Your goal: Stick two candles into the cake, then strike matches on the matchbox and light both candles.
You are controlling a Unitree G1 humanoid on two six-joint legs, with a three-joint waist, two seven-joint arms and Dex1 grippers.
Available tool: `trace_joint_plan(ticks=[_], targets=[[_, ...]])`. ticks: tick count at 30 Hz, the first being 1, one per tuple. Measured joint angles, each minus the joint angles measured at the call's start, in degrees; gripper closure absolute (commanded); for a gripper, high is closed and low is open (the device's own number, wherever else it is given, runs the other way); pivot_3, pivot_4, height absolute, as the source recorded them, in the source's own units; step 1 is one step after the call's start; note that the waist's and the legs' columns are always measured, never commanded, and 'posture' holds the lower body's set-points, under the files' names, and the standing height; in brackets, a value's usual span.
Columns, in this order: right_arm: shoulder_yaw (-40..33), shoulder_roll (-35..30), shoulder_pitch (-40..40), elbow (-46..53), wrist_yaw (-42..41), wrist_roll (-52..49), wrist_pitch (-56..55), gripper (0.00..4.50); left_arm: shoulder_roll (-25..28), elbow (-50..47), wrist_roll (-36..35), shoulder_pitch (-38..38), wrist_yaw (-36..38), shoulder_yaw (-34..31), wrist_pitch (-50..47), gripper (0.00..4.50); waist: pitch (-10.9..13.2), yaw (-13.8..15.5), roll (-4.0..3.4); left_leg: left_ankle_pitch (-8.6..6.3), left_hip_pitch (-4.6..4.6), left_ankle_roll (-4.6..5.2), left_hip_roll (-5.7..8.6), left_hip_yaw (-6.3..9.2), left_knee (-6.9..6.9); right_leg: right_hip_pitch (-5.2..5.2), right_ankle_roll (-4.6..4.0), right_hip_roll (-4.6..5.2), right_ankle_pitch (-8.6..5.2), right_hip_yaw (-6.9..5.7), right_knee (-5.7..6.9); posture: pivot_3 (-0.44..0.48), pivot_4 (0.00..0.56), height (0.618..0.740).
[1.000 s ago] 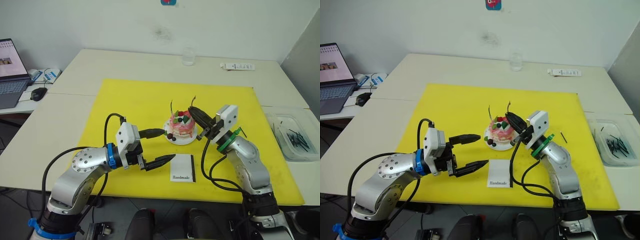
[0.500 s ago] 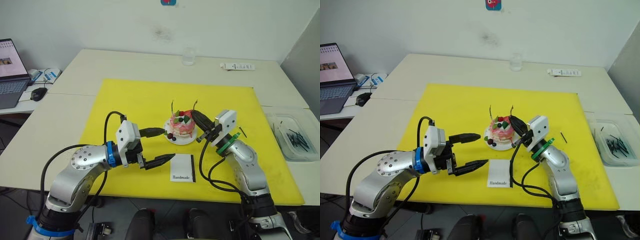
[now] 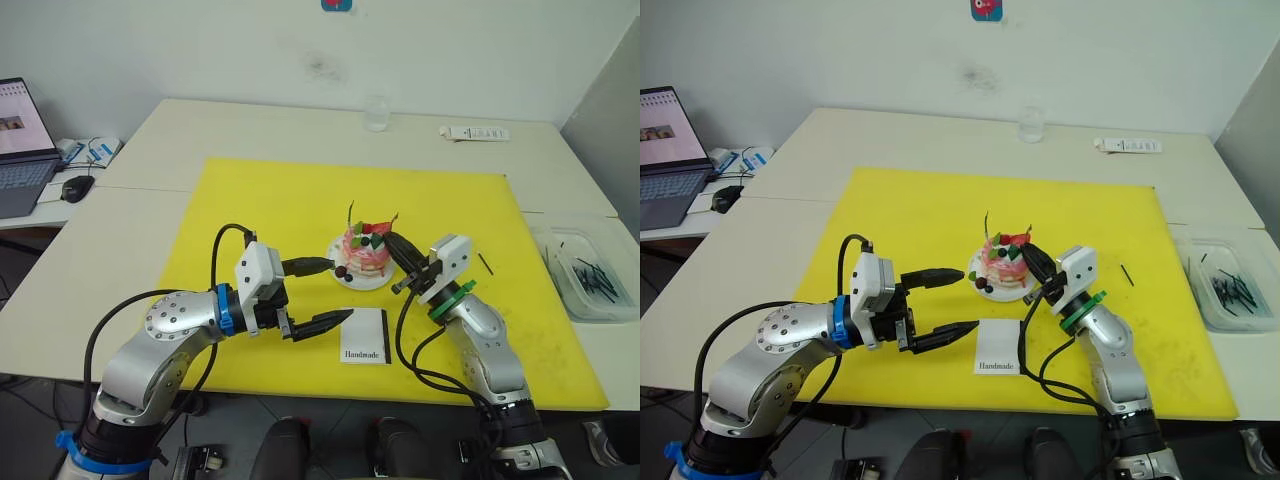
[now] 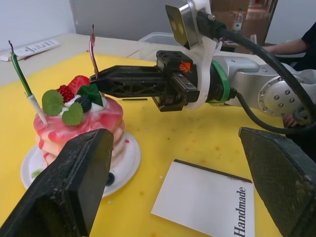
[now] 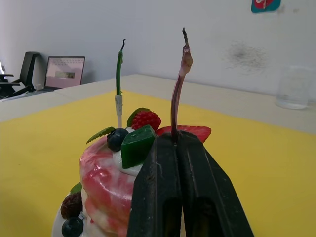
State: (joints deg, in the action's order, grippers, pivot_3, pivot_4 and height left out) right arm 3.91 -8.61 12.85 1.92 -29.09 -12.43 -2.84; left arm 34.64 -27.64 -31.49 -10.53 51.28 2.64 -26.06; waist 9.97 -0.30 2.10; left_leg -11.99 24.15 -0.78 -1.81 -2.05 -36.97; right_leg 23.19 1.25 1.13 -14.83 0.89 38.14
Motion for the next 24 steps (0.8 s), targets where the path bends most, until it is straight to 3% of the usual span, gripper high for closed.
trace_joint_plan(ticks=[7, 17, 24], targets=[[0.61, -0.06, -0.05, 0.05, -0.24, 0.14, -0.43, 4.49, -0.08, 0.00, 0.03, 0.19, -0.34, 0.45, 0.00, 0.00, 0.00, -0.01, 0.00, 0.00, -0.04, 0.00, -0.02, 0.00, 0.00, -0.02, 0.00, 0.00, 0.00, 0.00, 0.01, 0.000, 0.150, 0.738], [0.29, 0.14, 0.10, 0.60, 1.51, -0.05, 0.65, 1.18, -0.52, 0.07, 0.99, 0.26, -0.42, 1.75, 0.62, 0.00, 0.00, 0.00, -0.01, 0.00, -0.03, 0.00, -0.02, -0.02, 0.01, -0.01, -0.01, 0.00, 0.00, 0.02, 0.00, 0.000, 0.150, 0.738], [-0.79, -7.04, -3.53, 13.42, 0.92, -1.28, 7.23, 1.18, 0.47, 0.34, 1.20, 0.96, -1.14, 1.48, -1.10, 0.00, 0.00, 0.15, -0.01, 0.00, -0.01, 0.00, -0.02, -0.01, 0.03, -0.01, -0.02, 0.04, -0.02, 0.00, -0.02, 0.000, 0.150, 0.738]])
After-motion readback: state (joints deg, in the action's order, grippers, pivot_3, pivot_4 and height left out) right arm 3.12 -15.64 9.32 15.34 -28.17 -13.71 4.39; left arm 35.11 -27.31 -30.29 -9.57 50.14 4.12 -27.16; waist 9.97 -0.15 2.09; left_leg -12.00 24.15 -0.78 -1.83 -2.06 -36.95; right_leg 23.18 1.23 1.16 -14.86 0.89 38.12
